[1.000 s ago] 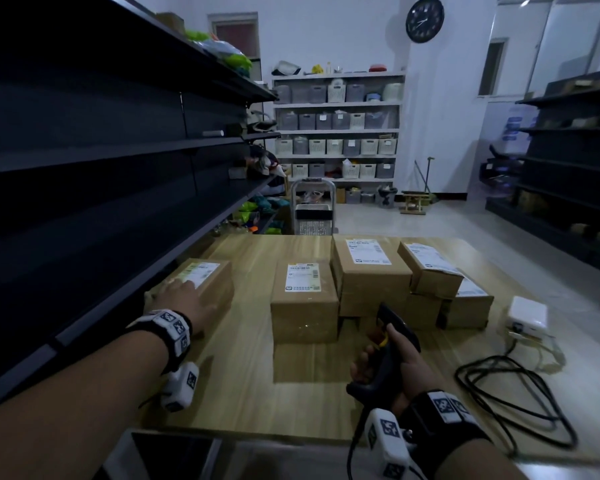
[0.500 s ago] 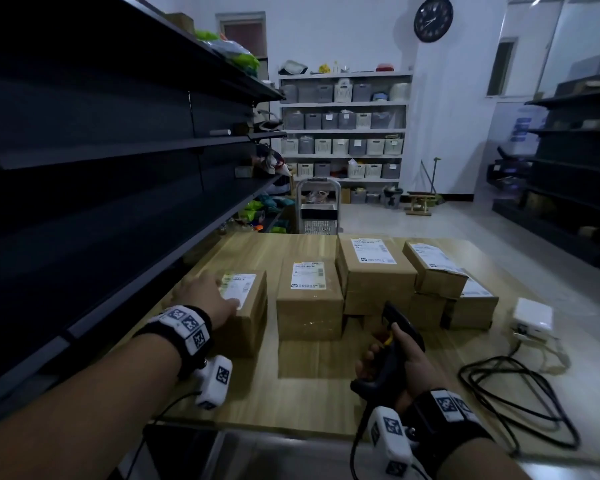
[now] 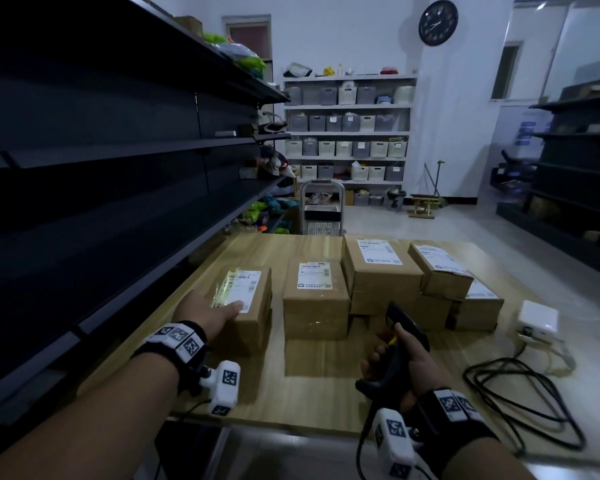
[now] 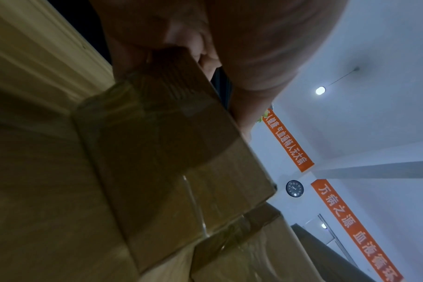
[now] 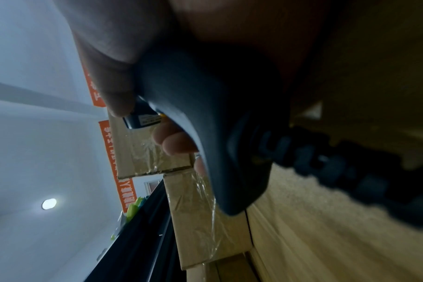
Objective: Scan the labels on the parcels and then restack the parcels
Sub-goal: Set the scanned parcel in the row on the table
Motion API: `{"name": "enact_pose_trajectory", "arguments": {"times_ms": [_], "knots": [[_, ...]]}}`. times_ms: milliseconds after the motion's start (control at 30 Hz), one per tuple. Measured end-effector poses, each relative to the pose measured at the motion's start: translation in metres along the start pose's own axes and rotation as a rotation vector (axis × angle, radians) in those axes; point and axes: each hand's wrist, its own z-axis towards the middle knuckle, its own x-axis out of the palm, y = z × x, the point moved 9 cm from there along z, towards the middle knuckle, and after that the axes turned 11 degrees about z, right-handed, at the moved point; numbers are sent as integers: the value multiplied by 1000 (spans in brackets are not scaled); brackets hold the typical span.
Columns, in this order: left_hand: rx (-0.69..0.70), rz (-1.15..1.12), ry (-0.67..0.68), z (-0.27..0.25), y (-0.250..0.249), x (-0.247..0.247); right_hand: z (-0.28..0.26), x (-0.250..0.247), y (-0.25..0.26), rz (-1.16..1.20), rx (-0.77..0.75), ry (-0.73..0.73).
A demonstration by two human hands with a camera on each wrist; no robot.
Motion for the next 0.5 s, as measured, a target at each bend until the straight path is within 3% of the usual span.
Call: {"name": "enact_pose_trajectory", "arguments": {"times_ms": [233,400,500], "knots": [[-42,-203,-24,-26,22,-4,-10,14,-8,-162,-9,32],[-81,-258,72,-32,35,-1,-26,68,-32,-269,72,209],[-90,-306,120,-30,44,7,-36,98,-48,-477,7,217]]}}
